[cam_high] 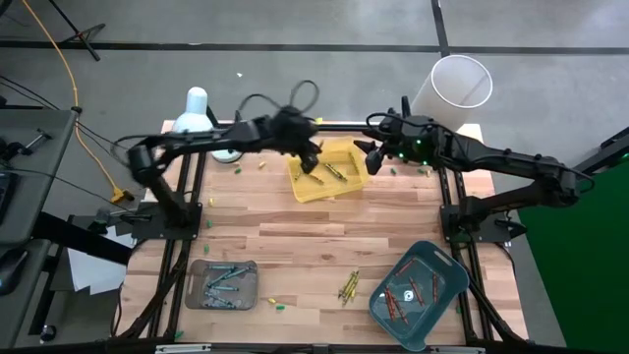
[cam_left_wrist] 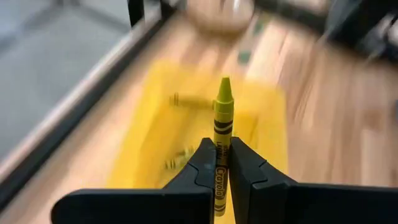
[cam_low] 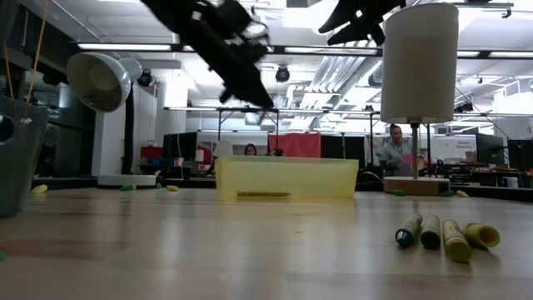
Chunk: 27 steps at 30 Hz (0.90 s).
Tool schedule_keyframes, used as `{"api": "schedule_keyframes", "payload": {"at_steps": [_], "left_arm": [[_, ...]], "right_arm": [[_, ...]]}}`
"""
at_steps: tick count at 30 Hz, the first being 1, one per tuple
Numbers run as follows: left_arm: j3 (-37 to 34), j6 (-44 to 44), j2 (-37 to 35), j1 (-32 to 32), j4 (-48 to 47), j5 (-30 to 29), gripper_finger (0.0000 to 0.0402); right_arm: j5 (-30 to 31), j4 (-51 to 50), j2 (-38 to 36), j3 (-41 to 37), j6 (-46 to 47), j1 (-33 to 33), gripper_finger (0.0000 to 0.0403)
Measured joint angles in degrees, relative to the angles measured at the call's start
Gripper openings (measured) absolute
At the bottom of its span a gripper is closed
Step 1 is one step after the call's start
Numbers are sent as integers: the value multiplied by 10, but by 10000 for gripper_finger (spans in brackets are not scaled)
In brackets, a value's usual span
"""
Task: Sort crayons
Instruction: Put the yellow green crayon into the yellow bin
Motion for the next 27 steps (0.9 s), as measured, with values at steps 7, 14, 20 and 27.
{"api": "schedule_keyframes", "payload": {"at_steps": [7, 14, 20, 27], "left_arm": [[143, -50, 165, 8, -186, 18, 1], [169, -98, 245, 17, -209, 24, 1], [169, -142, 268, 25, -183, -27, 1], [169, -170, 269, 25, -138, -53, 1]], "right_arm": [[0, -17, 2, 0, 17, 0, 188], [0, -20, 2, 0, 25, 0, 188], [0, -21, 2, 0, 36, 0, 188], [-2, -21, 2, 0, 45, 1, 188]]}}
